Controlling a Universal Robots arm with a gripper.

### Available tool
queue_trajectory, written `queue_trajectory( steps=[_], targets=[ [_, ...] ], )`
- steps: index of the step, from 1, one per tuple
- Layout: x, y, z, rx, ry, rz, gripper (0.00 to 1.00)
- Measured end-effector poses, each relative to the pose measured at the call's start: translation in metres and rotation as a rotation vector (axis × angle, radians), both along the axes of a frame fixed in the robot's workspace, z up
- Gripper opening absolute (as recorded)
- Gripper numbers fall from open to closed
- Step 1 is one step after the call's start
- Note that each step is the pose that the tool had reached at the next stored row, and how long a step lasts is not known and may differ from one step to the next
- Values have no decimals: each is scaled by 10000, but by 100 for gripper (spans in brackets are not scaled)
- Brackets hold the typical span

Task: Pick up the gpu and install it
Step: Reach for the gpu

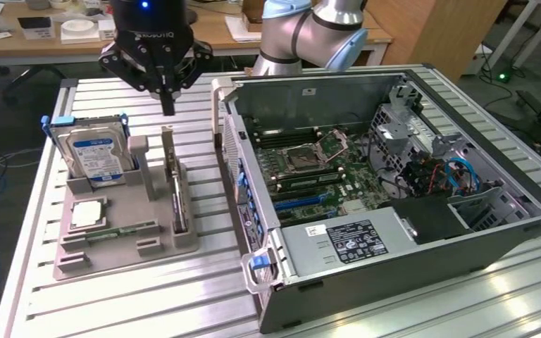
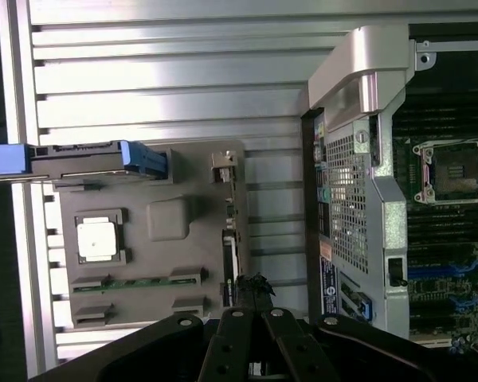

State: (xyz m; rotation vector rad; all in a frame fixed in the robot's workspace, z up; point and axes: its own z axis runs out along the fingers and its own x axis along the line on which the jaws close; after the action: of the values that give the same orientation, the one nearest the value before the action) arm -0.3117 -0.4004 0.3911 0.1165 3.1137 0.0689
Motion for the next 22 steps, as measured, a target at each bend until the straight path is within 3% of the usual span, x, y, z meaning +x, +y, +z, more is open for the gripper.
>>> queue_trajectory(
  steps=[22],
  targets=[
    [-193,-3,-3,0,0,-1,11]
  ],
)
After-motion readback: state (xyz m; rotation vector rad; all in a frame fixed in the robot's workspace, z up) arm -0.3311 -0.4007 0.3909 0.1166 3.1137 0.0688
